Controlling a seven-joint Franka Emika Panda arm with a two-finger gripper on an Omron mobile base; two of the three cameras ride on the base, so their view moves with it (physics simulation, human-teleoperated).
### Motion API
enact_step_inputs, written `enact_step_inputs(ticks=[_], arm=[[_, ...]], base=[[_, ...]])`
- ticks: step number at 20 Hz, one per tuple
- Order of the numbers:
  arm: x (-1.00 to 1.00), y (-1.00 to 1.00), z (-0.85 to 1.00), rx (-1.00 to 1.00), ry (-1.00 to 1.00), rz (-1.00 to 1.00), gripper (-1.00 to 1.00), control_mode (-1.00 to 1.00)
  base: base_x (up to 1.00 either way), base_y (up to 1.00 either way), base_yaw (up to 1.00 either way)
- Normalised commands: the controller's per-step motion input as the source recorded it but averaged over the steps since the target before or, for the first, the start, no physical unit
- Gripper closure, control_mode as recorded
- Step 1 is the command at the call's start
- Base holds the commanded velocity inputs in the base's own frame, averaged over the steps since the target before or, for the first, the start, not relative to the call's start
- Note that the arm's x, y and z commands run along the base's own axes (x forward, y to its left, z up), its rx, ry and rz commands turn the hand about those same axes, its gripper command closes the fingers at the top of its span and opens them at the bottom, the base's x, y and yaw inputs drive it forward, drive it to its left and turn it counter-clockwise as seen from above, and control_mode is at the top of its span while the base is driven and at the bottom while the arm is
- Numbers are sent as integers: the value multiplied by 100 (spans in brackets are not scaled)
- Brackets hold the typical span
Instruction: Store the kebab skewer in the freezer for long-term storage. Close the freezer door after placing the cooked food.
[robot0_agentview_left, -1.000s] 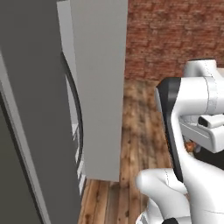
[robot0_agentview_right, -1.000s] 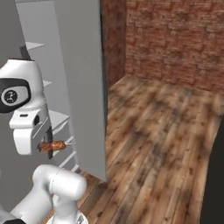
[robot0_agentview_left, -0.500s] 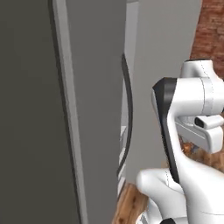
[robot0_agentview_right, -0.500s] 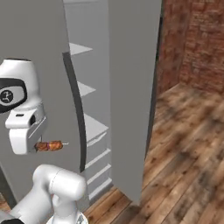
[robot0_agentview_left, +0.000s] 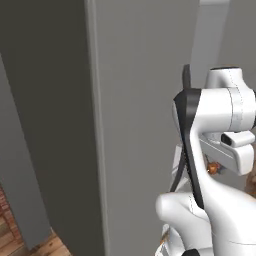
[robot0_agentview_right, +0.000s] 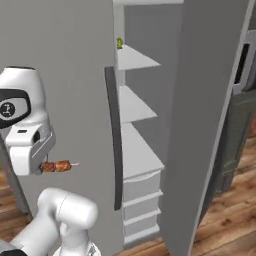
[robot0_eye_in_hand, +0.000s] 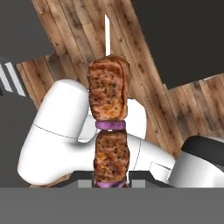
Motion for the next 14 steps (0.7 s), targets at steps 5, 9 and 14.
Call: enact_step_inputs(ticks=[5, 9, 14], arm=[[0, 0, 0, 0, 0, 0, 100, 100], [0, 0, 0, 0, 0, 0, 100, 100], [0, 0, 0, 0, 0, 0, 100, 100]], base=[[0, -63, 65], [-20, -66, 45], [-41, -46, 25]])
